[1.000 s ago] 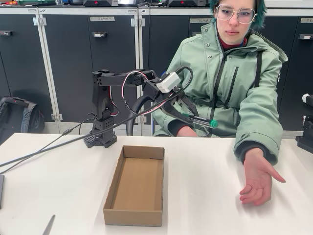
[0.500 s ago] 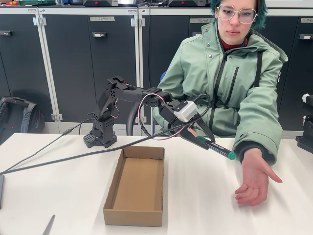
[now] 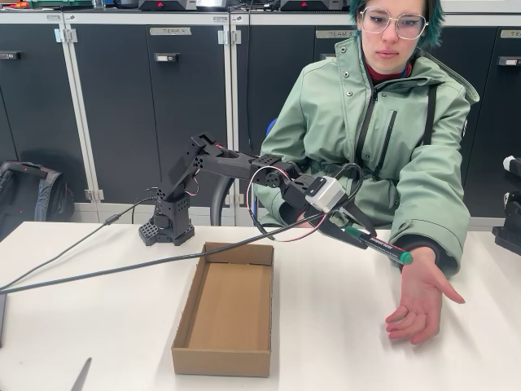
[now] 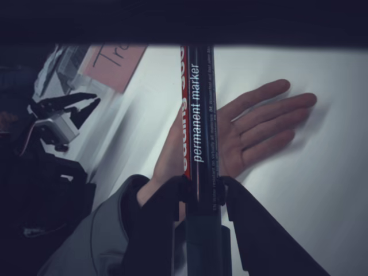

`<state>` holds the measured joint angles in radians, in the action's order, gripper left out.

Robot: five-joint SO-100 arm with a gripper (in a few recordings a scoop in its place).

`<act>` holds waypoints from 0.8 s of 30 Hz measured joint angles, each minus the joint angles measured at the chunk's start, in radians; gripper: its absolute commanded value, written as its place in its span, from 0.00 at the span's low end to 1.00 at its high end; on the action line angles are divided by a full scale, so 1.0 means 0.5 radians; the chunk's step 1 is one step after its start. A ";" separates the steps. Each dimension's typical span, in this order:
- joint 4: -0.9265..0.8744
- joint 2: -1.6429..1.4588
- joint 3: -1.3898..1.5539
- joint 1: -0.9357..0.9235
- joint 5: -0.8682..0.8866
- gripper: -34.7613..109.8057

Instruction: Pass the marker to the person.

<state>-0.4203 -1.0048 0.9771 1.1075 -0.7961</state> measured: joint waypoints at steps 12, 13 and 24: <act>0.457 0.218 -0.021 -0.018 -0.098 0.21; 0.500 0.239 -0.021 -0.037 -0.101 0.21; 0.693 0.405 -0.021 -0.181 0.009 0.21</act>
<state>-0.0736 -0.8023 0.9664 1.0170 -0.7915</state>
